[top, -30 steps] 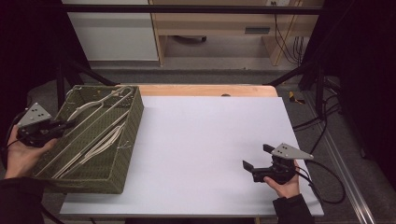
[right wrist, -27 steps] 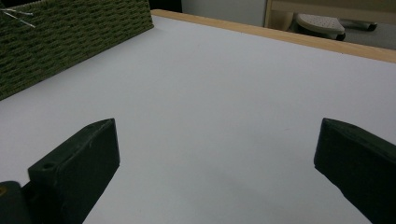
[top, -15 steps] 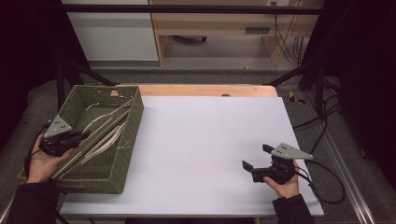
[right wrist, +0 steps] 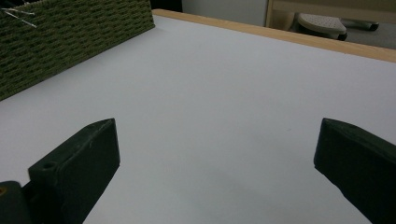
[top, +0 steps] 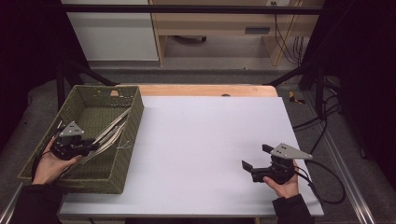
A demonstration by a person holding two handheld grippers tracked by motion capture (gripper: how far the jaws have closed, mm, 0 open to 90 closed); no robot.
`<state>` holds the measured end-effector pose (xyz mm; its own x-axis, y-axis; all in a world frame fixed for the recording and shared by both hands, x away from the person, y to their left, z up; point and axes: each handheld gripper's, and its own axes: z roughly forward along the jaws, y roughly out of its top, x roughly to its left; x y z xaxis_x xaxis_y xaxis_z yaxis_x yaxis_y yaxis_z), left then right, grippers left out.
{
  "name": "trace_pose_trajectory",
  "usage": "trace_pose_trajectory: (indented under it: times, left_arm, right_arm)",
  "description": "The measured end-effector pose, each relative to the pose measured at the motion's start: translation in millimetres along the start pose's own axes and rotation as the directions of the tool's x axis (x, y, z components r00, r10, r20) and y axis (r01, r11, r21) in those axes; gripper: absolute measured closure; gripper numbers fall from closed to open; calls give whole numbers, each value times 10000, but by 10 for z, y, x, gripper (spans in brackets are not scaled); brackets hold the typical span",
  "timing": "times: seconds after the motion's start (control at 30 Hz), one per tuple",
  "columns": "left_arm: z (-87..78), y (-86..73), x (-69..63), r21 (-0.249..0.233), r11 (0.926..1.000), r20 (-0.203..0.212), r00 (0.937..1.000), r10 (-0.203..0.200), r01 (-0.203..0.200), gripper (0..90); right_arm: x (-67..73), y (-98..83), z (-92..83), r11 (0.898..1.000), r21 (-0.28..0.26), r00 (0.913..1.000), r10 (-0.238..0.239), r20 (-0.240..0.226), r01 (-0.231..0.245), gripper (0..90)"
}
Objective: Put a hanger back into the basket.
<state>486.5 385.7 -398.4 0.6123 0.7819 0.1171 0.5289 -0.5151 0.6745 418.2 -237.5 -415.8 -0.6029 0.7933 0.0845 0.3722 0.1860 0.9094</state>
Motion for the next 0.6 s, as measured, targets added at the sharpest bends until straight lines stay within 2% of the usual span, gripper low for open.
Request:
trace_pose_trajectory:
  times: [0.17, 0.23, 0.43, 0.53, 0.6]
  left_arm:
    - [-30, 51, -33, -185, 9997, 20, 9999, 137, -137, 572]
    - [-52, 70, -51, -403, 9991, 116, 9999, 126, -121, 537]
    - [-185, 170, -112, -1077, 9942, 77, 9999, 77, -68, 510]
    - [-278, 229, -169, -2061, 9776, 73, 9991, -414, 421, 445]
    - [-337, 261, -219, -2608, 9641, 93, 9988, -485, 492, 380]
  right_arm:
    - [1, 2, 1, 10000, -11, 10000, 6, -12, -6, 10]
    - [3, 4, 2, 10000, -18, 10000, 26, -20, -26, 10]
    - [-1, 10, 0, 10000, -54, 10000, 19, -16, -19, 10]
    - [0, 16, -3, 10000, -97, 10000, 23, -32, -23, 10]
    - [3, 21, -6, 9999, -130, 10000, 64, -61, -65, 10]
